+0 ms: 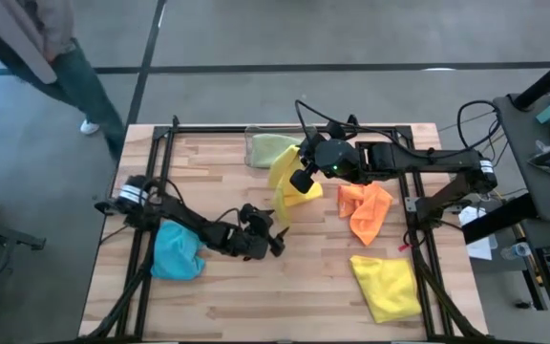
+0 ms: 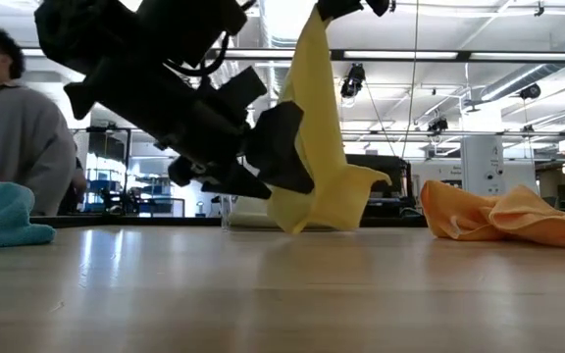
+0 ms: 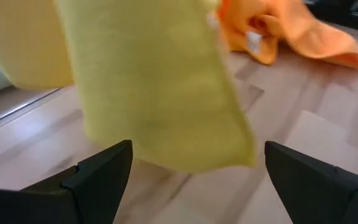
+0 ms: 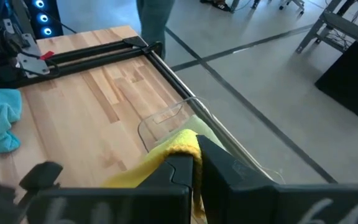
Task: Fold microfiber towels
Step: Fold the top yellow microfiber cloth
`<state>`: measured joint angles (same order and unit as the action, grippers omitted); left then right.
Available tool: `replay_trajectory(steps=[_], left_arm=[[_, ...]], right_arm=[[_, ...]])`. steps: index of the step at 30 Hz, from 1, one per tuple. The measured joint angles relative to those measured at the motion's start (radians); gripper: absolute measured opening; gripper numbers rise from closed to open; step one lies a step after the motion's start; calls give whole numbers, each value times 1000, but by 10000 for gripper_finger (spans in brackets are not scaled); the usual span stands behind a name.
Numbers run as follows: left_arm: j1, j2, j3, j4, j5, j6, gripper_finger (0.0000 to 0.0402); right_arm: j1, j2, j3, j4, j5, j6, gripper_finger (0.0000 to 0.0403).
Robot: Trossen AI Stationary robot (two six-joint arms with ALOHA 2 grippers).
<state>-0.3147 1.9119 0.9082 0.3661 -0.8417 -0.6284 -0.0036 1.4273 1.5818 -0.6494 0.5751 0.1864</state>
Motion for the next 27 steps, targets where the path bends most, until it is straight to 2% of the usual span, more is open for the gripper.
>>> replay_trajectory(steps=[7, 12, 20, 23, 27], left_arm=[[-36, 6, 104, -165, -37, 7, 347], [-30, 6, 140, -165, -56, 14, 347], [40, 5, 132, -171, -83, 13, 347], [63, 5, 131, -264, -86, 0, 347], [80, 4, 130, -403, -132, -90, 347]], right_arm=[[-3, 1, -1, -1, 2, 25, 8], [-3, 9, -1, 16, 3, 35, 8], [-6, 30, -1, 39, 3, 39, 8], [-6, 30, -1, 41, 2, 49, 8], [-6, 30, -1, 42, 2, 58, 8]])
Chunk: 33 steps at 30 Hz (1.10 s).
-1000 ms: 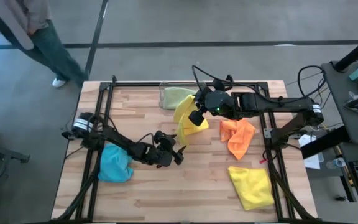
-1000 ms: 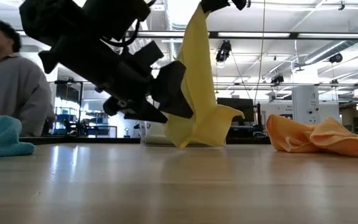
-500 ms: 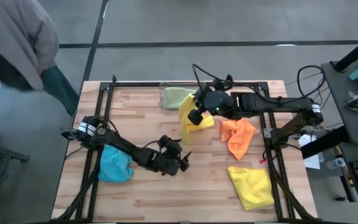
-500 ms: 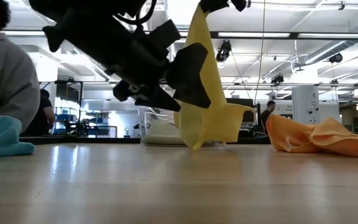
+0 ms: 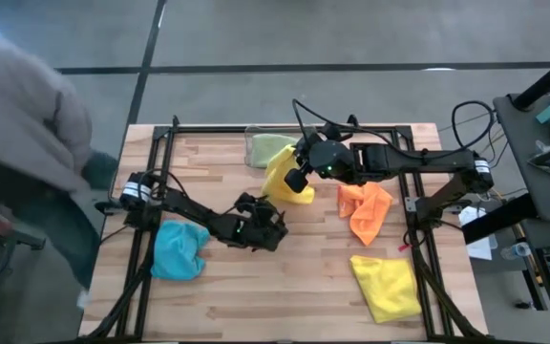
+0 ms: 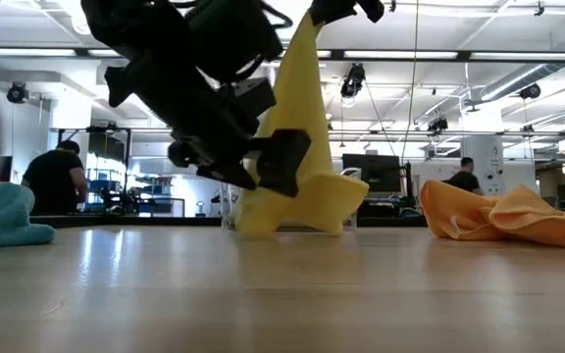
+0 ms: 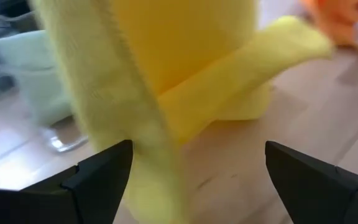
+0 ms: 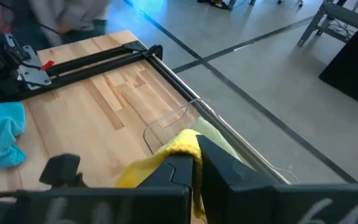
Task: Fold microfiber towels
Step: Fold the top yellow microfiber cloth
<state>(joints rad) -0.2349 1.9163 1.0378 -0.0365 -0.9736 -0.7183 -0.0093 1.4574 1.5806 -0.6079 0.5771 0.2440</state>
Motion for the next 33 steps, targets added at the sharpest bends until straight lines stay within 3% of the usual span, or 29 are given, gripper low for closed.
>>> replay_trajectory(steps=[7, 19, 22, 27, 33], left_arm=[[2, 0, 0, -105, -14, -37, 347], [3, -2, -5, -133, -4, -85, 347], [6, -2, -18, -139, 21, -89, 330], [6, -2, -22, -153, 64, -89, 247], [6, -4, 4, -364, 123, -82, 65]], right_arm=[[0, 0, 0, -7, -2, 0, 8], [1, 0, 0, -25, -15, 7, 8], [2, 0, 0, -25, -29, 8, 8], [2, 0, 0, -38, -31, 8, 8], [2, -8, 2, -82, -35, 8, 8]])
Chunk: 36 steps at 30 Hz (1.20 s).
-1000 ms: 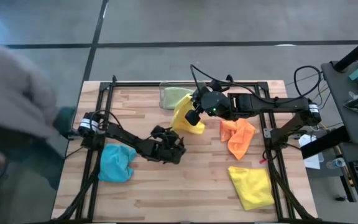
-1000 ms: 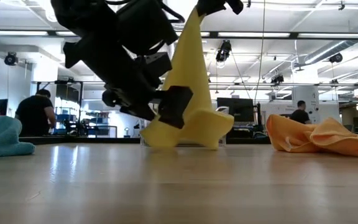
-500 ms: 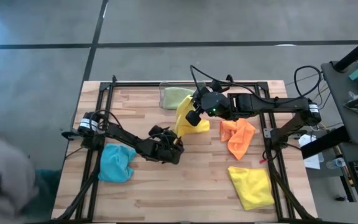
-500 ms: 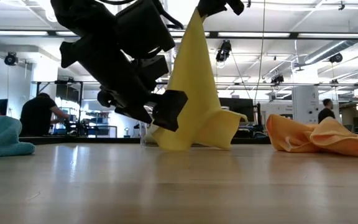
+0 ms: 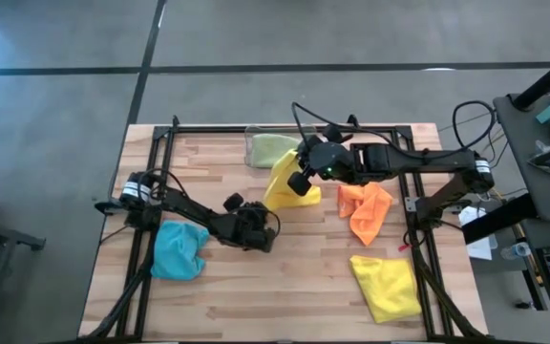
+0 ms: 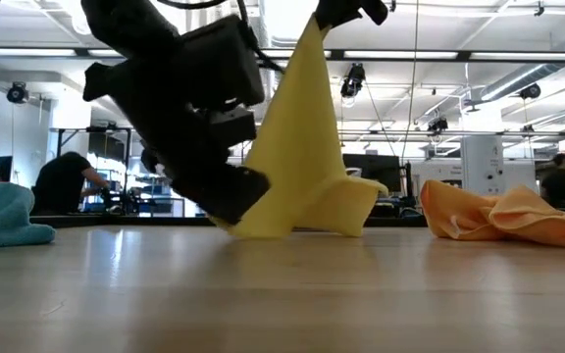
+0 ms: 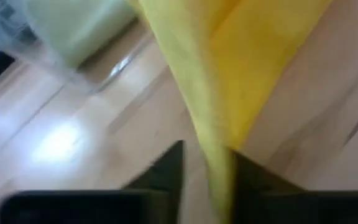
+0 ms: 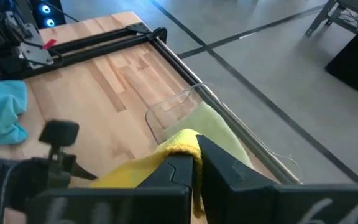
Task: Fold microfiber towels
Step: Fold the top yellow microfiber cloth
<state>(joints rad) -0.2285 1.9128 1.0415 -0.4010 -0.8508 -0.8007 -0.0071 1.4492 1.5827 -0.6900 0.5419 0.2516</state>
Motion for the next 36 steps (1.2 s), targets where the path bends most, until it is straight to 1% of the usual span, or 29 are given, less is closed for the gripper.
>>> replay_trajectory(steps=[1, 2, 5, 7, 9, 11, 13, 16, 20, 24, 27, 31, 34, 36], left_arm=[[0, -6, 3, -51, 13, 7, 34], [-1, -15, 4, -93, 17, 14, 18], [-13, -72, 5, -207, 25, 22, 7], [-27, -133, 4, -278, 26, 22, 2], [-43, -208, 4, -334, 10, 23, 1], [-60, -290, 4, -374, -28, 42, 1], [-72, -380, 4, -384, -63, 95, 0], [-74, -517, 5, -385, -90, 180, 0], [-73, -680, 15, -378, -132, 315, 0], [-73, -808, 42, -362, -142, 453, 0], [-73, -869, 63, -362, -145, 531, 0], [-73, -909, 79, -361, -145, 659, 0], [-73, -920, 77, -360, -143, 741, 0], [-73, -921, 73, -360, -114, 788, 0]], right_arm=[[0, -2, 5, -12, 0, 0, 8], [0, -2, 12, -25, 0, 0, 8], [6, -2, 41, -76, 0, 0, 8], [13, -2, 61, -104, 0, 0, 8], [23, -2, 85, -148, 0, -3, 8], [33, -2, 111, -204, -2, 0, 8], [41, -2, 141, -266, -3, 17, 8], [55, -3, 175, -333, -5, 36, 8], [71, -3, 220, -392, -43, 43, 8], [73, -3, 262, -465, -92, 70, 8], [72, -3, 279, -551, -105, 102, 8], [72, -3, 276, -666, -106, 156, 8], [72, -3, 259, -699, -105, 170, 8], [72, -3, 247, -701, -105, 170, 8]])
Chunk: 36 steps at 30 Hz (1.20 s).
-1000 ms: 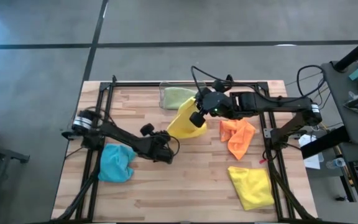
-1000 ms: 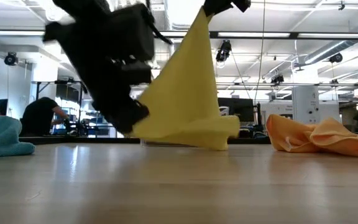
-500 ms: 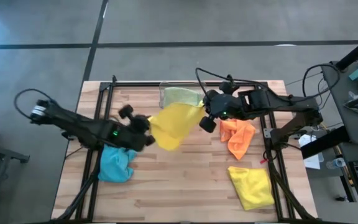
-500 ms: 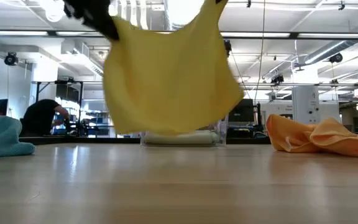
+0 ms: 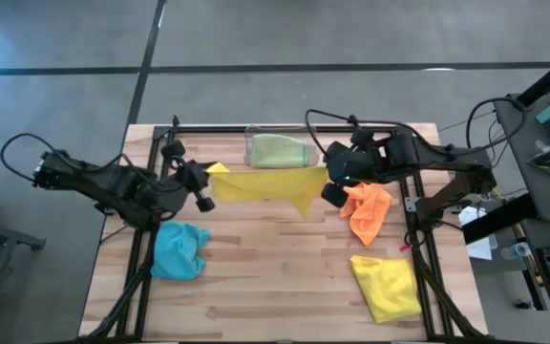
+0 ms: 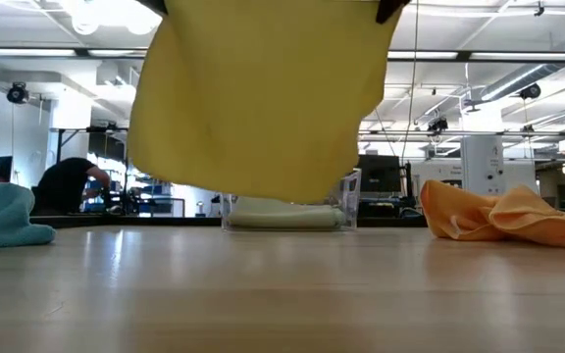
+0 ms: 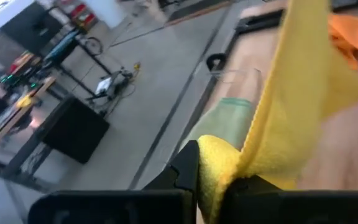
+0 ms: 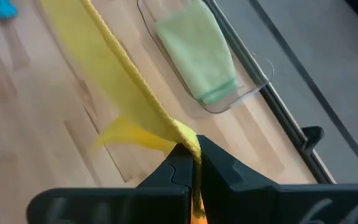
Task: Fold microfiber towels
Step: Fold the top yellow microfiber cloth
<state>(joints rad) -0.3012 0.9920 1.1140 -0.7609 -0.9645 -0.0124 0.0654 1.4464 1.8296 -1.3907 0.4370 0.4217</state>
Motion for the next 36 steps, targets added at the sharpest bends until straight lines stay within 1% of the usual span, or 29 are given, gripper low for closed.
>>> replay_trajectory(steps=[2, 4, 7, 8, 10, 13, 19, 24, 28, 32, 33, 36], left_arm=[[0, 0, -8, 0, 48, 36, 0], [0, 4, -18, 0, 74, 66, 0], [1, 15, -30, -16, 71, 103, 0], [2, 18, -31, -15, 66, 106, 0], [10, 21, -31, -14, 46, 106, 0], [14, 24, -32, -14, 37, 106, 0], [13, 25, -42, -33, 43, 107, 0], [12, 25, -43, -62, 105, 98, 0], [11, 25, -43, -60, 161, 97, 0], [11, 25, -43, -60, 175, 100, 0], [11, 25, -43, -60, 174, 103, 0], [14, 25, -43, -59, 143, 107, 0]], right_arm=[[0, 0, -11, -1, 3, -9, 8], [0, 0, -26, -1, 33, -22, 8], [0, 0, -66, -3, 142, -45, 8], [0, 0, -80, -6, 161, -54, 8], [-1, 0, -105, -6, 163, -92, 8], [8, 1, -151, 0, 110, -130, 8], [69, -13, -249, 60, 98, -150, 8], [121, -42, -300, 164, -13, -169, 8], [153, -89, -335, 243, -113, -152, 8], [169, -149, -408, 304, -223, -139, 8], [169, -163, -429, 313, -236, -133, 8], [159, -216, -487, 319, -221, -124, 8]])
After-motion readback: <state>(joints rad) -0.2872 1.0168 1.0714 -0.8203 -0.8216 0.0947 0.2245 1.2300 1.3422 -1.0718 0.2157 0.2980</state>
